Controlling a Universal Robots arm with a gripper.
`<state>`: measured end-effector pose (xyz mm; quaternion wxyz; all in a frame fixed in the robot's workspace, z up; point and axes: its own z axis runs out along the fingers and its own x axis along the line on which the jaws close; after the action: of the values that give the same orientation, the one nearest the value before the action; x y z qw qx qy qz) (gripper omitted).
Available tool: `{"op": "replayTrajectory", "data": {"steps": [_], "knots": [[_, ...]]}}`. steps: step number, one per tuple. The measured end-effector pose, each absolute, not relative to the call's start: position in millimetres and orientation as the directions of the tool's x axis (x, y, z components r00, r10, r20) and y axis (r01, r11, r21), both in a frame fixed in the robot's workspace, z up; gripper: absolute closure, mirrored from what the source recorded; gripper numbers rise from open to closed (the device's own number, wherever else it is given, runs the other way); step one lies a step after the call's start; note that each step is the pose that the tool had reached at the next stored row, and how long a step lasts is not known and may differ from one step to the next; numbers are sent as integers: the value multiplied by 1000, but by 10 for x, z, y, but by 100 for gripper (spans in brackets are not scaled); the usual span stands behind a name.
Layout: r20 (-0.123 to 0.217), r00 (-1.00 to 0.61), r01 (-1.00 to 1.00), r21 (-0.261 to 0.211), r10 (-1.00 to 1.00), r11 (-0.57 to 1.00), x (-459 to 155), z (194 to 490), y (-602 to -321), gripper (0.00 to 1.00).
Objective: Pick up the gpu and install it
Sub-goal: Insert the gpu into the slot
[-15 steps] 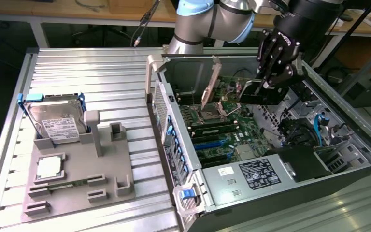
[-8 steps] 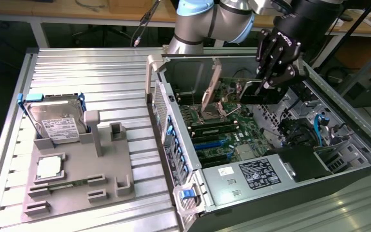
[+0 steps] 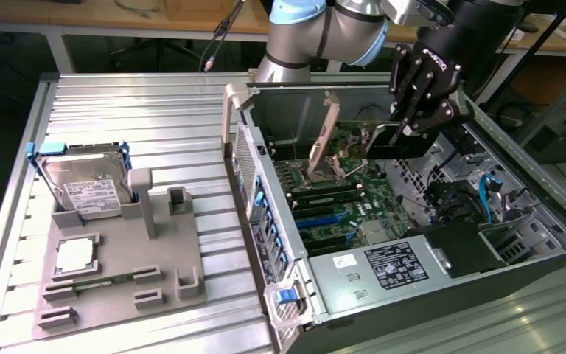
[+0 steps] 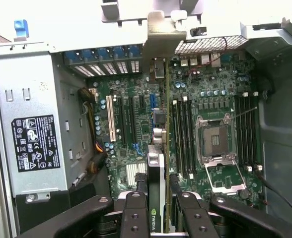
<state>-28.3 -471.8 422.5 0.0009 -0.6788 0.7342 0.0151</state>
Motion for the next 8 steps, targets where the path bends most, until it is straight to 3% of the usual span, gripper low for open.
{"op": "replayTrajectory", "data": {"steps": [8], "knots": [[-22, -31, -999, 21, -999, 31, -283, 4225, -4718, 73]]}}
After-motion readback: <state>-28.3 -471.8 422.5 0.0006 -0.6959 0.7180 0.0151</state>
